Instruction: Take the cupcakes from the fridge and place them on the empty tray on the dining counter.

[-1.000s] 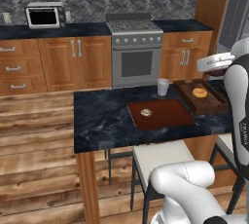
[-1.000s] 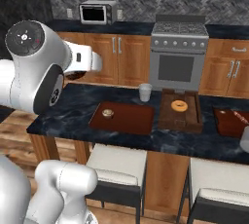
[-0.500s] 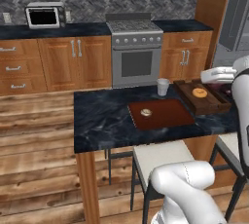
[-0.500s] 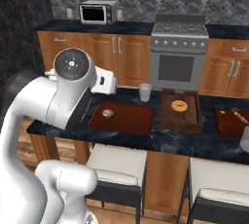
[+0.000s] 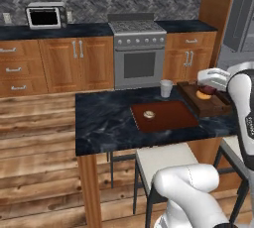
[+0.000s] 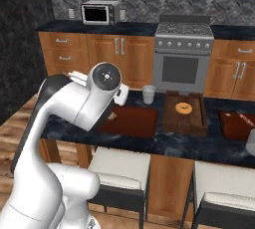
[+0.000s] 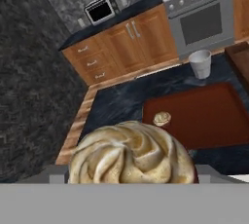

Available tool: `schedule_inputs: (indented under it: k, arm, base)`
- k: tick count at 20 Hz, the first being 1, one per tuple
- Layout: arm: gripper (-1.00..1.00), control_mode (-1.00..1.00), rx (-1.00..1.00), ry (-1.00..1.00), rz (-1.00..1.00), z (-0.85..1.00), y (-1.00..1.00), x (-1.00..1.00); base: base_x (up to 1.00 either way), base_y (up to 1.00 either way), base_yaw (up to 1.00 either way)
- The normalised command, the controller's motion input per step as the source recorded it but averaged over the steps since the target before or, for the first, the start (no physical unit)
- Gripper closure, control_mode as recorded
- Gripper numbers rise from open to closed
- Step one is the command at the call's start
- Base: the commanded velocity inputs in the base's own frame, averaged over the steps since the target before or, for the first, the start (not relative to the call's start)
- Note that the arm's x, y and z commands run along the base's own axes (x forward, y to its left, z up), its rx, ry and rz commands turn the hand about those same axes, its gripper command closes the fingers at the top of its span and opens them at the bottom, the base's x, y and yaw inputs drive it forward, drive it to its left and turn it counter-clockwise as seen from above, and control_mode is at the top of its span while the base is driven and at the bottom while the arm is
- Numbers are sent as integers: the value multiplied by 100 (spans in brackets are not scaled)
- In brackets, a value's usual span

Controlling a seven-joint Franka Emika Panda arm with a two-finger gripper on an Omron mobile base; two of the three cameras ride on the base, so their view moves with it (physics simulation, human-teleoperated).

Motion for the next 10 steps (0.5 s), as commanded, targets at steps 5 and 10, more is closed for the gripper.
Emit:
schedule_inputs:
  k: [5, 10]
  arm:
    - [100, -100, 0, 19, 0, -15, 0, 47]
    - [100, -100, -6, 1, 0, -34, 0, 19]
  base:
    - [0, 0, 0]
    - [0, 0, 0]
